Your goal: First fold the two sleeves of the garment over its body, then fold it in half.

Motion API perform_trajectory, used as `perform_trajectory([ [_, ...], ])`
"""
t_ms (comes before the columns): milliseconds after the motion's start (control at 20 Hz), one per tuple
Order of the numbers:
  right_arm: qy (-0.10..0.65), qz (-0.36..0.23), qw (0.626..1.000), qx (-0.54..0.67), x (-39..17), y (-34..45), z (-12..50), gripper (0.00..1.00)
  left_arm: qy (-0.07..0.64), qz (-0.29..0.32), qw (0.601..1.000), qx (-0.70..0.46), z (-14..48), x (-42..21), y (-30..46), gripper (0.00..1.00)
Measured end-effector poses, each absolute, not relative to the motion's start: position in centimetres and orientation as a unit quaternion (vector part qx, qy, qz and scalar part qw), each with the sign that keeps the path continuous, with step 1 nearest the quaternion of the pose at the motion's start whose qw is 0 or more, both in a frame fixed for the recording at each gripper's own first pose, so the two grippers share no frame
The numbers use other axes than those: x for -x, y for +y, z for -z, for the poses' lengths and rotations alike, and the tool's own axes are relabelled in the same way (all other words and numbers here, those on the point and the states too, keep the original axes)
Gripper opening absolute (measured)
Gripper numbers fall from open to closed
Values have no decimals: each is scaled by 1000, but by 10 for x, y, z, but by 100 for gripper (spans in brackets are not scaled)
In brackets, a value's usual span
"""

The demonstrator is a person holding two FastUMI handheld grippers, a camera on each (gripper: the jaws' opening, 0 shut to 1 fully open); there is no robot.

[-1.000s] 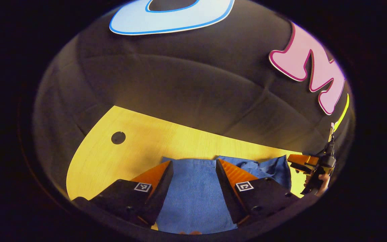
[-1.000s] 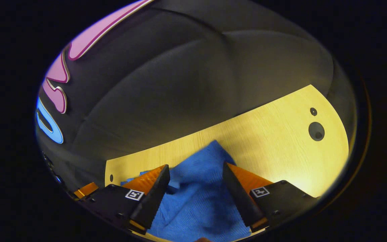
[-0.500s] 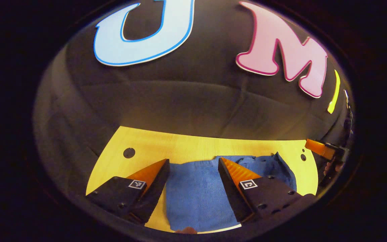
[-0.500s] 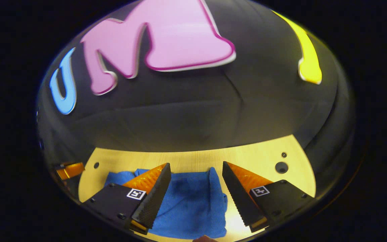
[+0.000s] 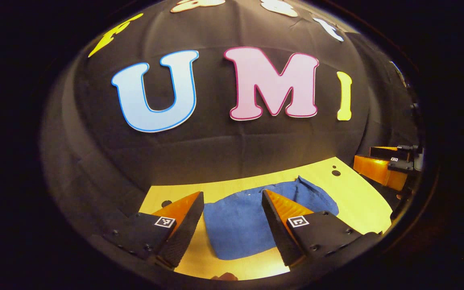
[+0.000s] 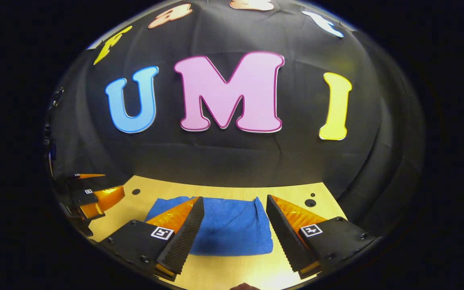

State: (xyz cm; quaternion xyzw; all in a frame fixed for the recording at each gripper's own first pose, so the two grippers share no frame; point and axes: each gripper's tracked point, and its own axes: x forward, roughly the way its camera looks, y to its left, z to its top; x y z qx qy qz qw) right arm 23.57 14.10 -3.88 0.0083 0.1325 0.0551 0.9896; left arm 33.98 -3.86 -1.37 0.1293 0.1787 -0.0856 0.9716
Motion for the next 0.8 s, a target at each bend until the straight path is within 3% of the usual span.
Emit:
perform_trajectory([
  [200, 93, -65, 994, 0, -147, 156, 16, 98, 170, 123, 973, -91, 9, -251, -50, 84],
  [500, 82, -85, 993, -13, -43, 172, 10, 97, 161, 119, 979, -41, 17, -153, -16, 83],
  [800, 87, -85, 993, 6, 4, 163, 11, 97, 167, 111, 978, -52, 14, -101, 9, 83],
])
